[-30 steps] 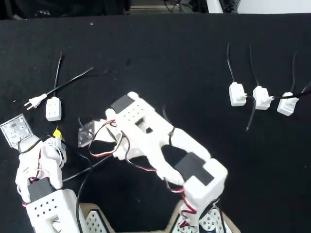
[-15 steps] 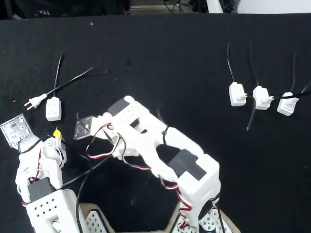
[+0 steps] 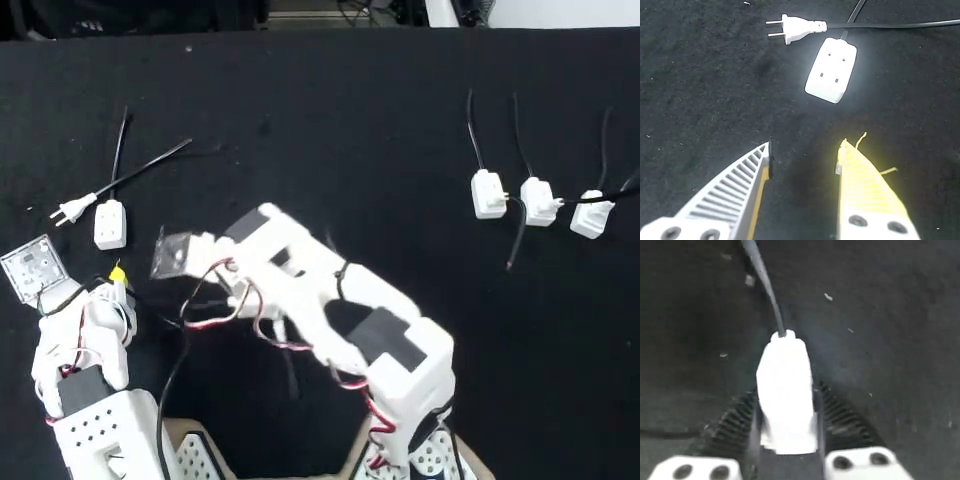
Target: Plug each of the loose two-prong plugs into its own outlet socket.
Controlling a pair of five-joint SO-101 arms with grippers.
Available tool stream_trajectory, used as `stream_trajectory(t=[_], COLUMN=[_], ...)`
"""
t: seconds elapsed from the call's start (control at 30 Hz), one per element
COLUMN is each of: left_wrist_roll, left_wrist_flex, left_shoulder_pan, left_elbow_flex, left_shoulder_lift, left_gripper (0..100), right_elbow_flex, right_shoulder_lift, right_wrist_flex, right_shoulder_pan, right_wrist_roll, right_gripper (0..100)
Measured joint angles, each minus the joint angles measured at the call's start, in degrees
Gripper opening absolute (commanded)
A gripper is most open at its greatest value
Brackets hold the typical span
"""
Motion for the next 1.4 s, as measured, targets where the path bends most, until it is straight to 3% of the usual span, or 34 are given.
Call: stream_trajectory(t=[0.2, 0.43, 0.6, 0.9, 1.17, 1.4], left_wrist_roll=[0.00, 0.00, 0.00, 0.00, 0.00, 0.00], left_wrist_flex=[0.00, 0.00, 0.00, 0.00, 0.00, 0.00], left_shoulder_pan=[0.00, 0.00, 0.00, 0.00, 0.00, 0.00], left_elbow_flex=[0.00, 0.00, 0.00, 0.00, 0.00, 0.00], left_shoulder_lift=[0.00, 0.00, 0.00, 0.00, 0.00, 0.00], left_gripper=[22, 22, 22, 22, 22, 22], right_elbow_flex=[0.18, -3.87, -10.64, -20.48, -34.90, -52.57], right_shoulder_lift=[-6.51, -13.54, -13.63, 1.67, 17.93, 21.71], right_wrist_flex=[0.18, 3.96, 8.35, 8.79, 10.55, 22.33], right_shoulder_pan=[10.20, 33.49, 47.65, 49.32, 49.32, 49.32], right_wrist_roll=[-8.26, -25.05, -29.27, -34.46, -35.43, -35.43], right_gripper=[1.1, 1.1, 1.1, 1.5, 23.0, 18.3])
